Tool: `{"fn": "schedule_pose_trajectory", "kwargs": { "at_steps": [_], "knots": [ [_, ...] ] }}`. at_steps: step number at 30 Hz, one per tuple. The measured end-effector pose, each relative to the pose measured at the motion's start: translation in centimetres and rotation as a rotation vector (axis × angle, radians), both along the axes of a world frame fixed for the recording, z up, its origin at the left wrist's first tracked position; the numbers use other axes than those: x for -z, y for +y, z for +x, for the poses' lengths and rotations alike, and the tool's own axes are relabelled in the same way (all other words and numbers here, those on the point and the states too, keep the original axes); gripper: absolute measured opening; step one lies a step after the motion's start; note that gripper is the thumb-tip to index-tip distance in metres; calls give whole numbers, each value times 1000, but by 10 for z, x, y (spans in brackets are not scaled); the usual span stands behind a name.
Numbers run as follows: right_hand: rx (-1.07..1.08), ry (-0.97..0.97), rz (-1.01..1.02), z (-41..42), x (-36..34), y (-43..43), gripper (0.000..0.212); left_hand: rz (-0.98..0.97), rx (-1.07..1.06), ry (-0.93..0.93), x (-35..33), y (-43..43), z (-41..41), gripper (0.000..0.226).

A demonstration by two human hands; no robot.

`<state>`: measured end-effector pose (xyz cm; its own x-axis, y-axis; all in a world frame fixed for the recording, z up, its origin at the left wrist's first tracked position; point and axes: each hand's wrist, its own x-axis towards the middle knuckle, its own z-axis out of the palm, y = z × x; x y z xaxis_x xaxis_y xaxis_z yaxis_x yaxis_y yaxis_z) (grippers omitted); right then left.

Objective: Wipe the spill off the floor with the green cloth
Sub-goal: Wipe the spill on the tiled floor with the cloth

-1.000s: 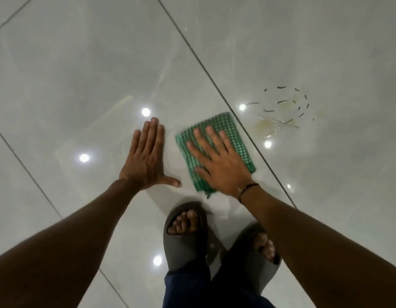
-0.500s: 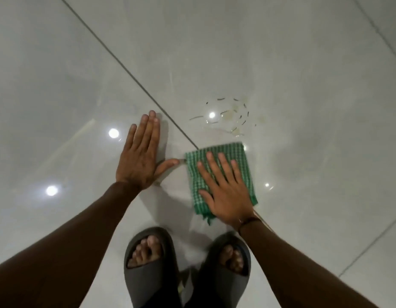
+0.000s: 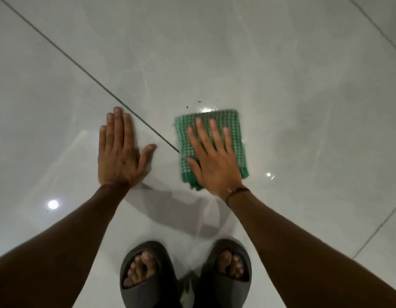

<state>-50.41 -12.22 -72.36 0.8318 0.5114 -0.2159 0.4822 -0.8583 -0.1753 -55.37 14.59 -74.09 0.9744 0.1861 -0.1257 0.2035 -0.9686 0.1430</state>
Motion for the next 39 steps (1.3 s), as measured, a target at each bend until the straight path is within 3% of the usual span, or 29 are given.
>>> {"fn": "schedule_pose_trajectory", "kwargs": {
  "at_steps": [2,4,6,8,12,15,17,21,23,25,29,31,33,36,39],
  "knots": [
    [58,55,-34,-11,-3,-30,81,22,17,2,1,0,1,100],
    [252,97,-53,1,-8,-42,84,1,27,10,2,3,0,99],
    [443,19,-89,33,-8,-29,83,12,37,-15,6,4,-1,98],
    [501,-67,-98,70,-6,-7,79,3,56,-25,7,5,1,98],
    [303,-87,-52,96,-2,47,79,-1,50,-27,3,4,2,92],
    [21,-52,-20,40,-1,61,82,-31,33,-33,-1,5,3,85],
    [-37,21,-23,-14,-5,42,82,-47,22,-25,-5,7,1,83],
    [359,90,-114,-39,-10,-14,78,-80,21,-43,-2,5,2,84],
    [731,21,-124,12,-12,-7,79,-98,20,-51,1,5,-2,86],
    [868,-54,-78,82,-7,31,82,-81,26,-52,3,7,-1,87],
    [390,-87,-47,123,2,111,79,-91,36,-36,-3,8,1,87],
    [87,-56,-48,86,-2,110,82,-94,41,-41,-4,8,3,87],
    [-44,10,-70,37,-5,67,81,-98,39,-55,-2,8,0,87],
    [282,23,-144,34,-4,-4,75,-102,41,-53,4,9,-1,89],
    [699,-28,-163,106,-4,0,78,-107,45,-49,7,10,-3,90]
  ]
}}
